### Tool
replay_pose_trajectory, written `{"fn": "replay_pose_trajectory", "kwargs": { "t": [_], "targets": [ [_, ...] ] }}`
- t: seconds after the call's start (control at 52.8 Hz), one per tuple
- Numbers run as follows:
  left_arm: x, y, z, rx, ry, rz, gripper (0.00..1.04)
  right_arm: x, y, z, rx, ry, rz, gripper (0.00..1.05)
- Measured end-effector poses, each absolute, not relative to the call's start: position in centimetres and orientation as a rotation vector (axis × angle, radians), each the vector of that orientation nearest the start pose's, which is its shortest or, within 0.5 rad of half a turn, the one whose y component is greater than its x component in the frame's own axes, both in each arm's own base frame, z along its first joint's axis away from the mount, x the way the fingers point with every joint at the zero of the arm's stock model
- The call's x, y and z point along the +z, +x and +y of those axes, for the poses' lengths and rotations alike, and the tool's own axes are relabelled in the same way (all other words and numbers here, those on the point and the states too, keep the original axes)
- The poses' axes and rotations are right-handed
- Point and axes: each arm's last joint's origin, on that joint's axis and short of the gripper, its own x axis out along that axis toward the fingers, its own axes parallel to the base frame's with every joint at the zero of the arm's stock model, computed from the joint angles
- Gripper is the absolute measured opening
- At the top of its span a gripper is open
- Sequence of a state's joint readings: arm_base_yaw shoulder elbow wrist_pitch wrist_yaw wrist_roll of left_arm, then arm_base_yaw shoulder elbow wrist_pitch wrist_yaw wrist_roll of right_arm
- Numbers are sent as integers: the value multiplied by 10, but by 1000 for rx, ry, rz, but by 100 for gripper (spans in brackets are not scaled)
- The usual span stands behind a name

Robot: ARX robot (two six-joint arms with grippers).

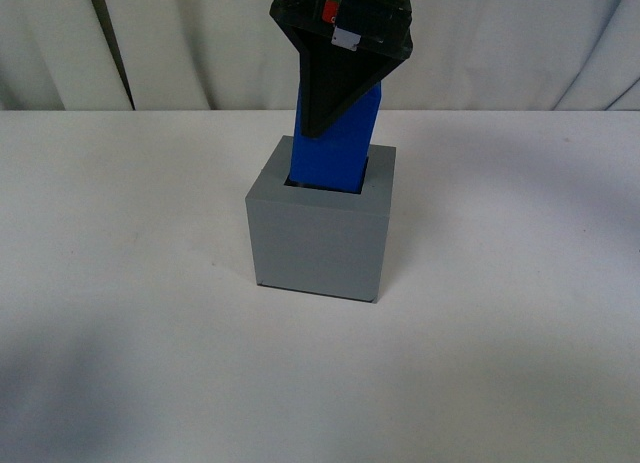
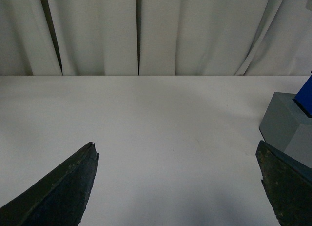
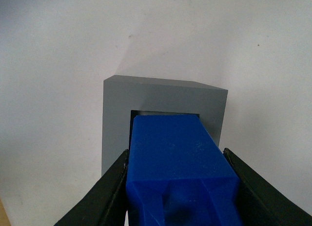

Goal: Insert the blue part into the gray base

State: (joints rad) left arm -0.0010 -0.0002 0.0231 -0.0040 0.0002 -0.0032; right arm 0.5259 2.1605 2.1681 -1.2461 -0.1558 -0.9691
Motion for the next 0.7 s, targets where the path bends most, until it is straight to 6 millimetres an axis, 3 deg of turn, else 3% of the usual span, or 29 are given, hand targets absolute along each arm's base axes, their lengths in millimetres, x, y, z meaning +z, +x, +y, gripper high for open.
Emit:
{"fn": "replay_pose_trajectory", "kwargs": {
  "t": [0.701],
  "targets": [
    [171, 96, 0, -1, -3, -19, 99, 291, 383, 232, 1144, -1027, 864, 48]
  ]
}}
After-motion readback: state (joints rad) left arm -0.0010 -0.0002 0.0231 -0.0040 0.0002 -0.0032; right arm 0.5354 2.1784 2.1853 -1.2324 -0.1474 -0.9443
